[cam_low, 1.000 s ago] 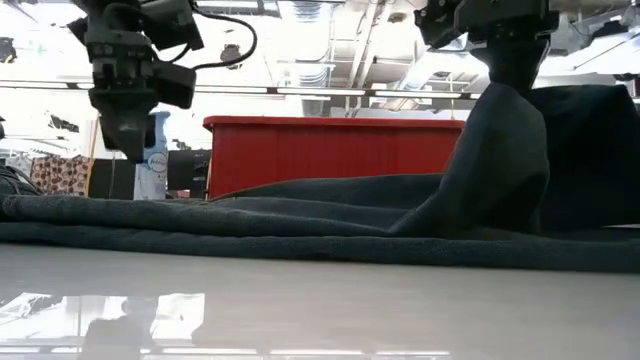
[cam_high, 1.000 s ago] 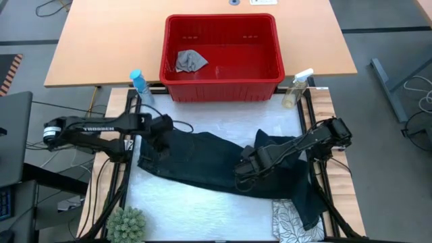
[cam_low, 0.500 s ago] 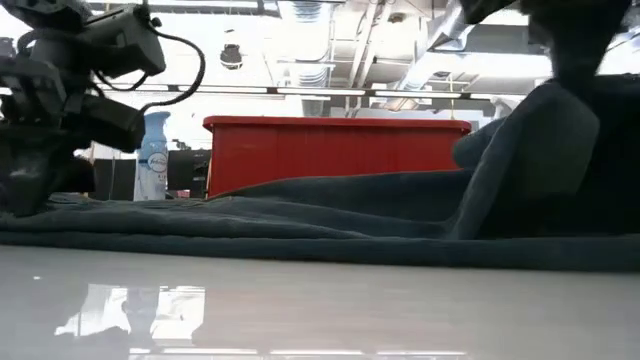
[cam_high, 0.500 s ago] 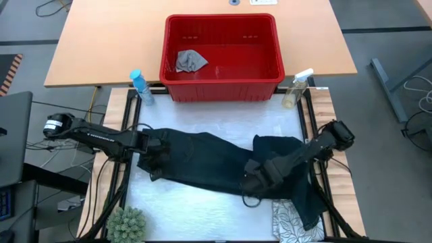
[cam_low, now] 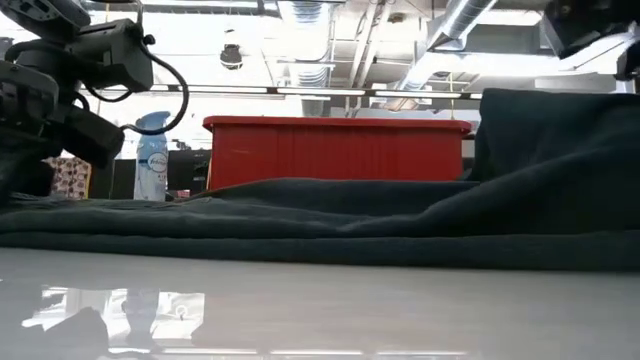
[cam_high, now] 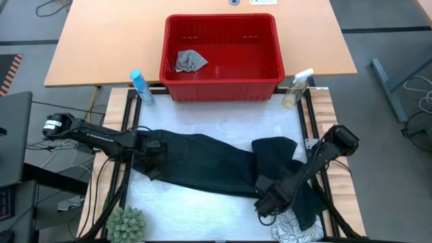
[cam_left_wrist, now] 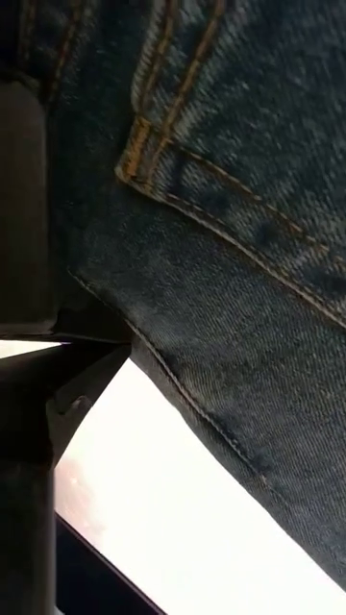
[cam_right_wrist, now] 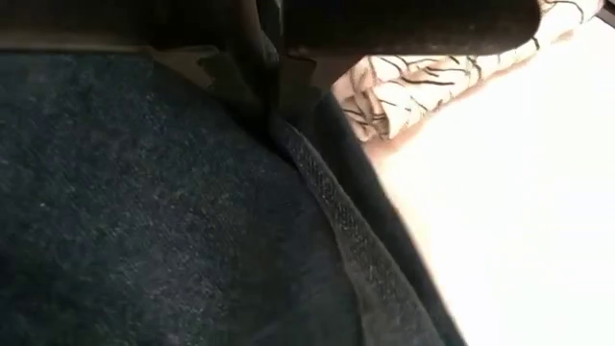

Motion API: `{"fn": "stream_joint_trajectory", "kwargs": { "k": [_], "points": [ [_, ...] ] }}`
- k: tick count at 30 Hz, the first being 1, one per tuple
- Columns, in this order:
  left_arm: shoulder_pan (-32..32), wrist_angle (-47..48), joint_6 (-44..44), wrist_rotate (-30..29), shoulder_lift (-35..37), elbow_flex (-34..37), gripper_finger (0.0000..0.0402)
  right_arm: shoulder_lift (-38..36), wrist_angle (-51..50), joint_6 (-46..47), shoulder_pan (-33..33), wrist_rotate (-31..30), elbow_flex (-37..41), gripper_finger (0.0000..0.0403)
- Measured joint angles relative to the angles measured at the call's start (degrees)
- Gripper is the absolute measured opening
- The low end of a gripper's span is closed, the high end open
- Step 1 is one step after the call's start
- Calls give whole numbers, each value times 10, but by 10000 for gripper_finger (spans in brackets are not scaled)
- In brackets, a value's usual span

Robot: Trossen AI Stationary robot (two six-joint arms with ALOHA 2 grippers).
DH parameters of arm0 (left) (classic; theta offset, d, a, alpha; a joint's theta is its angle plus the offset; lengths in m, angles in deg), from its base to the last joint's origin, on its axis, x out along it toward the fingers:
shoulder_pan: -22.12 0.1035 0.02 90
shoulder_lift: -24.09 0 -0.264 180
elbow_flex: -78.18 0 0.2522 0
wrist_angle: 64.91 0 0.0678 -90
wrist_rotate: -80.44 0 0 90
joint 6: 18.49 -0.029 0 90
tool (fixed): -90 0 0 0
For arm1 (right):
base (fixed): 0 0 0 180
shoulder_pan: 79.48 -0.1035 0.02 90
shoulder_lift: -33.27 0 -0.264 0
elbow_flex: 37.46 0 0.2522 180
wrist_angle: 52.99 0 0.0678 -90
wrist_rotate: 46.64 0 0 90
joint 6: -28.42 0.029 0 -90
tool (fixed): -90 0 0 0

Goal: Fold laundry
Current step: Fold the dark blue pants

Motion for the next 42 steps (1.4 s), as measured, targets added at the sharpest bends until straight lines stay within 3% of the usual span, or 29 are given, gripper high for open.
{"fn": "stream_joint_trajectory", "kwargs": {
  "k": [10, 16, 24, 29, 35, 42],
  "points": [
    [0, 64, 6, -30, 0, 1, 0, 0, 28, -83, -33, -7, 11, 60],
    [0, 65, -1, -30, 0, 0, 0, 0, -7, -34, -50, -16, 11, 85],
    [0, 80, 0, -30, -4, 4, 0, -7, -16, -54, -70, -18, -24, 105],
    [1, 80, 6, -21, -4, 16, 0, -39, -38, 68, -114, -20, -40, 105],
    [1, 76, 20, -17, -4, 26, 0, -82, -71, 287, -144, -81, -56, 105],
    [1, 76, 15, -16, -4, 26, 0, -87, -172, 449, -137, -65, -50, 105]
  ]
}}
